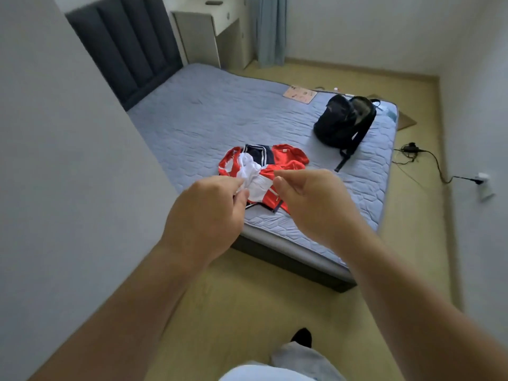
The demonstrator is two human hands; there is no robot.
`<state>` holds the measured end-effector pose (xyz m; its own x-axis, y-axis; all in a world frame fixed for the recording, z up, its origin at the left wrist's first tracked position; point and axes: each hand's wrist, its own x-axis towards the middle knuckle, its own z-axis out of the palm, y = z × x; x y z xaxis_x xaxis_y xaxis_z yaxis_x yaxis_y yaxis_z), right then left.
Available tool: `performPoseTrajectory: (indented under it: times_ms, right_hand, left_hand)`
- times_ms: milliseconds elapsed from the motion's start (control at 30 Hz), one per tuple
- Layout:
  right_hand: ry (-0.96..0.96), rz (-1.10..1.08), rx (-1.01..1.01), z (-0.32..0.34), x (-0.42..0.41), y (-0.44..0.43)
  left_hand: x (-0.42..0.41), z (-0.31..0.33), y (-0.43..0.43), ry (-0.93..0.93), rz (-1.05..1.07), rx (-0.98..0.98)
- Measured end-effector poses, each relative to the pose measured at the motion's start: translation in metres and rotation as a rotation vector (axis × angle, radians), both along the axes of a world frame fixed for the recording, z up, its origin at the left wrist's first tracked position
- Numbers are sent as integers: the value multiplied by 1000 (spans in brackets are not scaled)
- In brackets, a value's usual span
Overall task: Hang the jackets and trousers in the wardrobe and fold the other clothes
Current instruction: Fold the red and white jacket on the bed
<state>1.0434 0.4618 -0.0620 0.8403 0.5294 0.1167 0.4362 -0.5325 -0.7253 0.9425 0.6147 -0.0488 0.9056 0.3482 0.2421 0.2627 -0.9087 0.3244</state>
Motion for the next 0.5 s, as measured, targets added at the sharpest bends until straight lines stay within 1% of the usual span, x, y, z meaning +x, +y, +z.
performPoseTrajectory:
  times_ms: [100, 200, 333, 400, 500]
  right_hand:
    - [45, -32, -11, -12, 45, 4]
    - [88, -50, -32, -23, 82, 14]
    - [126, -59, -72, -37, 126, 34]
    - [123, -68, -111, -47, 148, 46]
    - [165, -98, -158, -72, 186, 73]
  left_hand:
    - [44, -8, 6, 72, -10, -31]
    - [88, -19, 21, 147, -55, -3]
    - [135, -37, 45, 186, -71, -43]
    - [160, -49, 63, 209, -74, -70]
    - [203, -80, 104, 290, -68, -106]
